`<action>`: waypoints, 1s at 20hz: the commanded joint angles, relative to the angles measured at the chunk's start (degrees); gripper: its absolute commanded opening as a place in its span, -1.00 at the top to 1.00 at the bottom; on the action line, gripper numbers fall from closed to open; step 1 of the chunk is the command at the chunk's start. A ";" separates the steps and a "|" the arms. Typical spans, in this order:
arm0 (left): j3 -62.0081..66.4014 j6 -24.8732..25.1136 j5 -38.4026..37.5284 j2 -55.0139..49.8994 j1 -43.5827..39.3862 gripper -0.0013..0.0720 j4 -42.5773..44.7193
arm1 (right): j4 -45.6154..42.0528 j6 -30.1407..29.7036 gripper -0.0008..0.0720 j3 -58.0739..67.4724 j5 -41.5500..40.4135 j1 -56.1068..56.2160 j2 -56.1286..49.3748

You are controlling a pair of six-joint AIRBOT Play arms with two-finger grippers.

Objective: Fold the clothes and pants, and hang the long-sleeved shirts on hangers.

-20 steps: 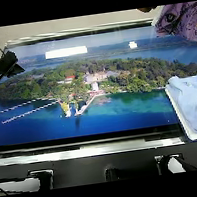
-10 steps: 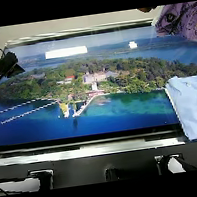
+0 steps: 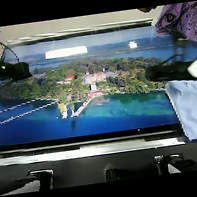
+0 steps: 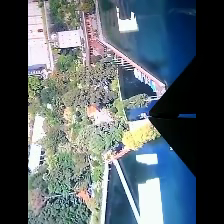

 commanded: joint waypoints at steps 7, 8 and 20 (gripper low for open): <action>-11.98 1.84 7.56 14.53 -2.99 0.91 3.85 | -6.38 -2.29 0.89 0.24 -2.14 20.79 0.07; -11.98 1.86 7.43 14.60 -2.99 0.91 3.85 | -6.80 -2.29 0.89 0.24 -1.60 20.79 0.07; -11.98 1.86 7.45 13.94 -3.04 0.91 3.82 | -6.97 -2.29 0.89 0.24 -2.36 20.79 0.04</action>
